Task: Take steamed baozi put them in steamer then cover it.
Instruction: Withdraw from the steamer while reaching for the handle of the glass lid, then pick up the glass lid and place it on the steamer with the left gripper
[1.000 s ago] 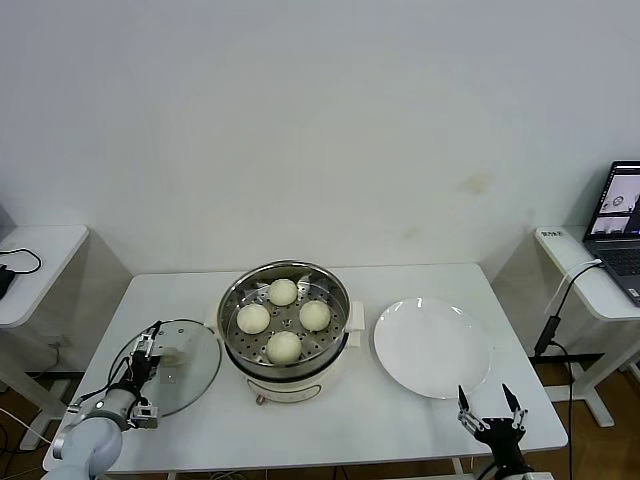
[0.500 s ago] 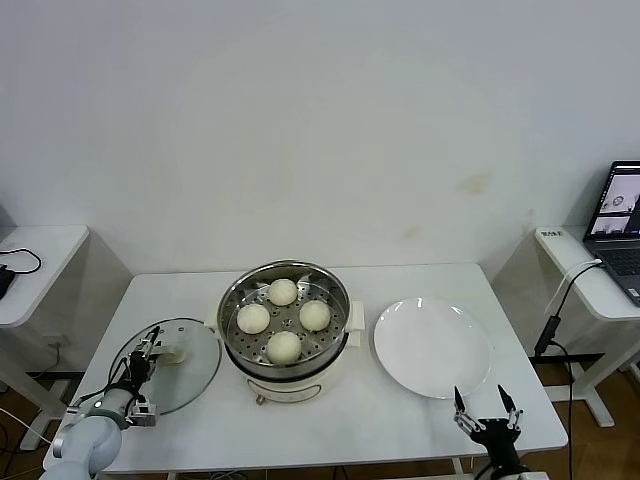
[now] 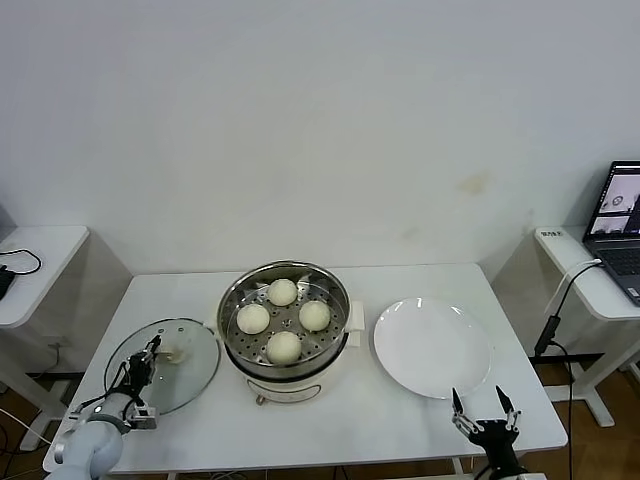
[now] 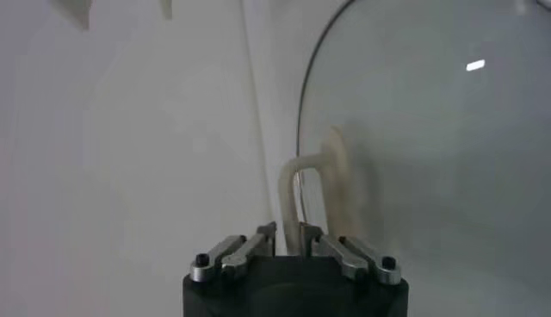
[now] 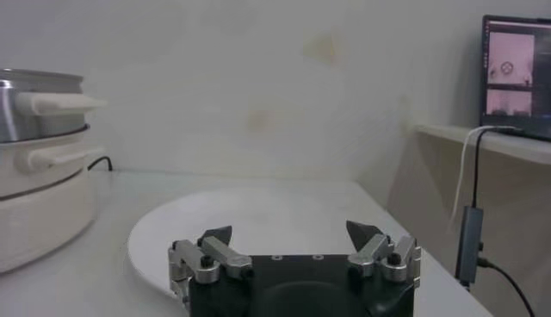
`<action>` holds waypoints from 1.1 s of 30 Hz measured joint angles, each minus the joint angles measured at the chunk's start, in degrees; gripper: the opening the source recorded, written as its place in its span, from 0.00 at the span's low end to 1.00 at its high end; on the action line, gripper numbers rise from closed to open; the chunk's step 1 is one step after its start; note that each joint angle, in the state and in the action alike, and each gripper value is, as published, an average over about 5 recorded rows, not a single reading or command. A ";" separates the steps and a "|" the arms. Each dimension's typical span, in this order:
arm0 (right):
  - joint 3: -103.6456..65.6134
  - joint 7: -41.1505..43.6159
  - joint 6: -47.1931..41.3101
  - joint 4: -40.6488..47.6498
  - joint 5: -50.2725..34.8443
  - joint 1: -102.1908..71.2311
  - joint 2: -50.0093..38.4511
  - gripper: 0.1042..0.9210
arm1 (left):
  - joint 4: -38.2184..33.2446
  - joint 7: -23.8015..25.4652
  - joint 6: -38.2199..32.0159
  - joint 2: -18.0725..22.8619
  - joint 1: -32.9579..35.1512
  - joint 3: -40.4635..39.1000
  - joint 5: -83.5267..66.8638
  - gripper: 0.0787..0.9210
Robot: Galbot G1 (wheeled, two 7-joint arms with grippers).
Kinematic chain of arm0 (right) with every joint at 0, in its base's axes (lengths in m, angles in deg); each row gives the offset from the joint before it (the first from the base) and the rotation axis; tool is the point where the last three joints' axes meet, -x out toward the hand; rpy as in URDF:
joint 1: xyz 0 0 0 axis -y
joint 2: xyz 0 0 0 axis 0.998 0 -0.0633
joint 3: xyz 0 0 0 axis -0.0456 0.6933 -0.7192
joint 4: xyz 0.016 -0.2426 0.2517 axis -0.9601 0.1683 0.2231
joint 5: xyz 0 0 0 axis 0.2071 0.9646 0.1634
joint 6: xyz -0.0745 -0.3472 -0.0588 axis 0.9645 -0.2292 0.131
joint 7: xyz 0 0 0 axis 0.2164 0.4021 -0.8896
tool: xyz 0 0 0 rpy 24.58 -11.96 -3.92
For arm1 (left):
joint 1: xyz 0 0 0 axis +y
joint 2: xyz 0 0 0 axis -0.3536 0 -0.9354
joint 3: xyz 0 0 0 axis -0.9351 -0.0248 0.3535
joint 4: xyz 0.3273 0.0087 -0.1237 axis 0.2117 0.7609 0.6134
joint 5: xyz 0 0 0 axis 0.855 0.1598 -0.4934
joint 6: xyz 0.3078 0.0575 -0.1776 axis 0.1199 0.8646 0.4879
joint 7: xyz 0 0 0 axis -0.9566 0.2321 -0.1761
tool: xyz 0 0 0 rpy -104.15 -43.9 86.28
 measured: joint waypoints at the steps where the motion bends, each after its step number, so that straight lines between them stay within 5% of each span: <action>1: 0.05 0.00 0.06 -0.06 0.07 -0.05 -0.04 0.88 | -0.18 -0.19 -0.09 0.17 0.23 0.21 -0.16 0.10; 16: 0.97 0.01 0.73 -1.16 0.42 -0.91 -1.59 0.88 | -10.71 -1.73 1.27 1.03 7.42 6.56 -3.71 0.08; 33: 2.32 -0.01 0.98 -0.94 1.37 -0.49 -3.04 0.88 | -29.36 6.43 6.15 -3.45 16.67 18.81 -8.13 0.08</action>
